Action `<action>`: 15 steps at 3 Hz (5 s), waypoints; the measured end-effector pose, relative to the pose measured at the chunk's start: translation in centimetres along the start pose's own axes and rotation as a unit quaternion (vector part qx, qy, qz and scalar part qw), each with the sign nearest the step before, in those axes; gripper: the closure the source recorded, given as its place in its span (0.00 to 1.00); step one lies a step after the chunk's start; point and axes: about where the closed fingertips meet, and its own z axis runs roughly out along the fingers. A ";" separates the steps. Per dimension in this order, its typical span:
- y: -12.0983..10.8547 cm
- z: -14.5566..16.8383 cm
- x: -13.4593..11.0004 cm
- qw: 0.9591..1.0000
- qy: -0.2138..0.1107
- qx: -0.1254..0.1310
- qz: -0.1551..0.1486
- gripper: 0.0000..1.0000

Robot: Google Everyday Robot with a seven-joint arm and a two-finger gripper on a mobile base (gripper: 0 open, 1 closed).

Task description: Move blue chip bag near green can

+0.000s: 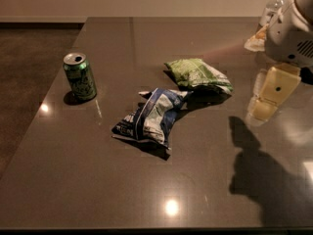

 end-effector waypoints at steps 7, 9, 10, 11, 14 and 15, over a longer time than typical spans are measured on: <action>2.2 13.6 -13.8 0.987 -0.036 -0.108 -0.113 0.41; 1.8 12.4 -15.9 0.984 -0.042 -0.110 -0.134 0.95; 0.8 11.4 -17.9 0.983 -0.060 -0.102 -0.141 1.00; 0.0 11.3 -21.1 0.979 -0.085 -0.107 -0.152 0.97; -0.6 13.4 -24.7 0.977 -0.087 -0.098 -0.168 0.34; -0.5 13.4 -24.8 0.977 -0.087 -0.098 -0.169 0.12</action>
Offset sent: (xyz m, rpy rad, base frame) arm 0.0361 0.1281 -0.0568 0.1067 0.0275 0.1704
